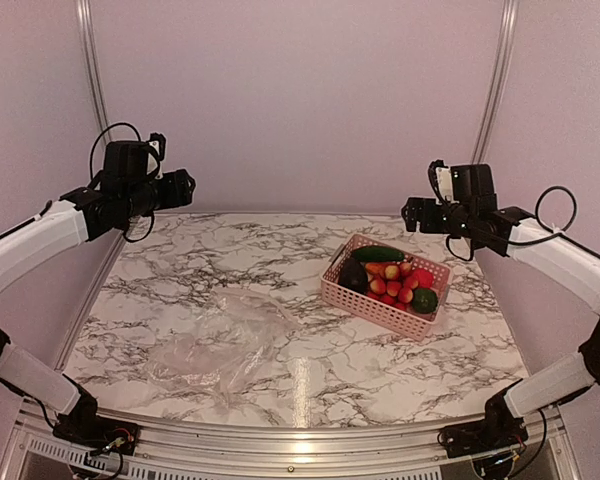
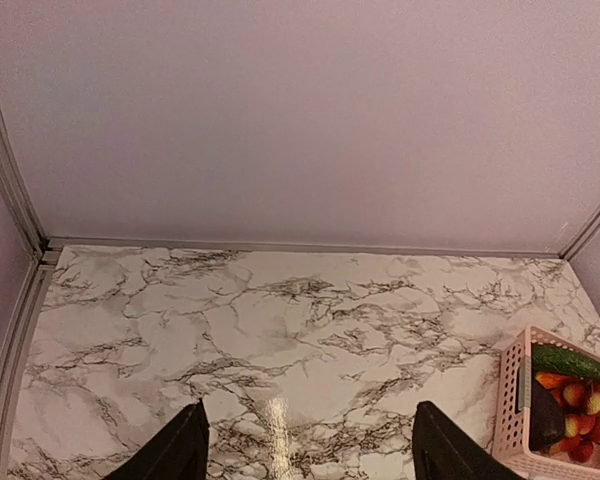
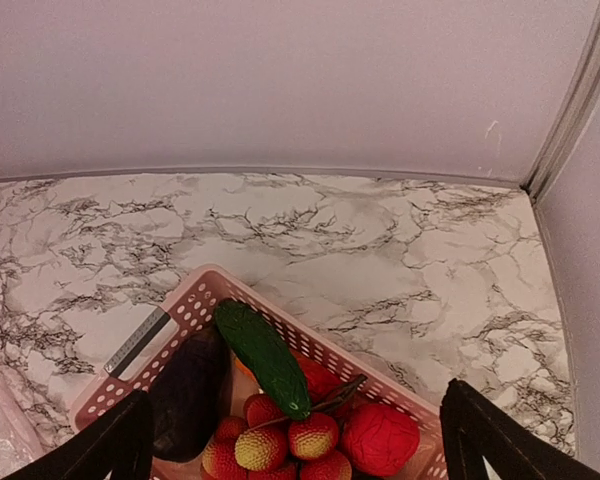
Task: Place the food in the zip-top bag and seal the zipper
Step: Pick up the zipper food storage bag from the center of the board.
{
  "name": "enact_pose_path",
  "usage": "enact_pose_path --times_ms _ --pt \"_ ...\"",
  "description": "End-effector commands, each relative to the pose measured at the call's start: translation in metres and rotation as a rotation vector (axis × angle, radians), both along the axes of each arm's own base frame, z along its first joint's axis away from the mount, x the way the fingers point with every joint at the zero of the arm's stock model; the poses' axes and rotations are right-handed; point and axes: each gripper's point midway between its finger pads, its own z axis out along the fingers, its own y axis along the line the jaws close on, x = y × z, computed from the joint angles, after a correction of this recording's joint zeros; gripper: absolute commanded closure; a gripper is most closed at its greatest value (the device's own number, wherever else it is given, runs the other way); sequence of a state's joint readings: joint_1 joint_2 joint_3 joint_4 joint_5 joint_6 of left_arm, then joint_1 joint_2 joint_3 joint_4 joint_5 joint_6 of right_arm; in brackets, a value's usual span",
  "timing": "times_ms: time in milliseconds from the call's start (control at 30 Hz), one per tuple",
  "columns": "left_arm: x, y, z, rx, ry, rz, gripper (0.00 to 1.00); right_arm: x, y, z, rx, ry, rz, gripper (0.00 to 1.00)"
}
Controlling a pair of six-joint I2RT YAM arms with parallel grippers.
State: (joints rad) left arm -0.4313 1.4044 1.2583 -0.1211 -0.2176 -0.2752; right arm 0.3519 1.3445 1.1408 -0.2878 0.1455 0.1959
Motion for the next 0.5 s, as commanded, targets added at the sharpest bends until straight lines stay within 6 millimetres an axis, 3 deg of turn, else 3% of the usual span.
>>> enact_pose_path --times_ms 0,133,233,367,467 --pt "-0.036 -0.033 -0.049 0.023 0.182 -0.079 0.3 0.005 0.006 -0.007 -0.001 -0.003 0.001 0.04" --pt "-0.075 -0.054 -0.09 0.011 0.346 -0.131 0.29 0.002 0.019 -0.013 -0.025 -0.005 0.096 0.06" --pt "-0.104 -0.061 -0.116 0.04 0.443 -0.164 0.29 0.003 0.035 -0.027 -0.043 0.039 0.186 0.16" --pt "-0.137 -0.053 -0.148 0.084 0.584 -0.156 0.27 0.007 0.056 -0.055 -0.042 0.161 0.272 0.29" --pt "-0.159 -0.043 -0.161 0.098 0.652 -0.133 0.25 0.002 0.085 -0.063 -0.005 0.185 0.363 0.33"
